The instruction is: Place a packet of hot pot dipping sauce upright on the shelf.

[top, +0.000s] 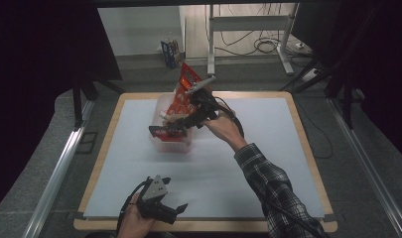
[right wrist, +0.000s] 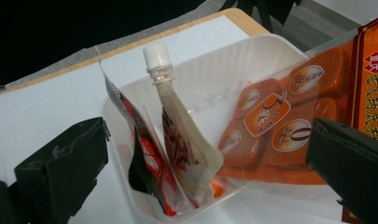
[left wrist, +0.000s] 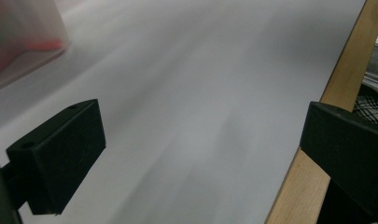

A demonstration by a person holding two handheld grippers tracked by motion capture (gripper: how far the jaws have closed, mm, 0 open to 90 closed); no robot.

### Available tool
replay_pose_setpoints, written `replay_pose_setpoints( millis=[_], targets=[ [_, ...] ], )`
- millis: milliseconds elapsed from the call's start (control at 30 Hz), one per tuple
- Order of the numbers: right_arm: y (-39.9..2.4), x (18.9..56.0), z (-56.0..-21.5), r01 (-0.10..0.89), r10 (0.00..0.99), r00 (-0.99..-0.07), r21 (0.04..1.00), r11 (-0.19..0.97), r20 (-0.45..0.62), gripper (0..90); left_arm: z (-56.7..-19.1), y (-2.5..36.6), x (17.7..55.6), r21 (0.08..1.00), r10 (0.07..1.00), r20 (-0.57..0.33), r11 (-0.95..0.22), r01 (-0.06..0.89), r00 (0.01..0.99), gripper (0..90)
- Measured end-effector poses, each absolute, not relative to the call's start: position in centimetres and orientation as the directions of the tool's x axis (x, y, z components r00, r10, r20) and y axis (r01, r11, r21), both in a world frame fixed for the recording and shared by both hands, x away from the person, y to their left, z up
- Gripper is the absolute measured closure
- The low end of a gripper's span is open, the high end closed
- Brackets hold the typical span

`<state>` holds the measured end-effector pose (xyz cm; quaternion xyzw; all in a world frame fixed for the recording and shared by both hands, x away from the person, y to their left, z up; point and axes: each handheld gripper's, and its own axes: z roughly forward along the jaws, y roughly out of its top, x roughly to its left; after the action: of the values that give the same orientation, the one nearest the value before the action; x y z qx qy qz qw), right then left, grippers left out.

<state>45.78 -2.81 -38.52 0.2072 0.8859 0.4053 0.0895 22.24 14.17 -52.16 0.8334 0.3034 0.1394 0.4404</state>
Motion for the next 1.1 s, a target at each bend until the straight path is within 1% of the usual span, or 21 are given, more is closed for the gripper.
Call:
replay_pose_setpoints(
  millis=[300, 800, 967, 1100],
  targets=[
    [-3.2, 44.8, -38.5, 0.264, 0.424, -0.905, 0.751, 0.606, -0.024, 0.0, -52.2, 14.2, 22.3, 0.817, 0.634, 0.003, -0.447, 0.364, 0.773, 0.5],
    [-3.6, 43.4, -39.0, 0.246, 0.406, -0.913, 0.740, 0.626, -0.041, 0.0, -52.2, 14.4, 22.5, 0.821, 0.638, -0.035, -0.420, 0.386, 0.769, 1.0],
    [-3.9, 43.0, -39.1, 0.245, 0.405, -0.914, 0.744, 0.622, -0.038, 0.0, -52.1, 14.5, 22.4, 0.838, 0.613, -0.067, -0.393, 0.378, 0.787, 0.5],
    [-4.1, 42.7, -39.3, 0.238, 0.400, -0.915, 0.742, 0.626, -0.044, 0.0, -52.1, 14.4, 22.3, 0.839, 0.609, -0.056, -0.400, 0.368, 0.791, 0.1]
  ],
)
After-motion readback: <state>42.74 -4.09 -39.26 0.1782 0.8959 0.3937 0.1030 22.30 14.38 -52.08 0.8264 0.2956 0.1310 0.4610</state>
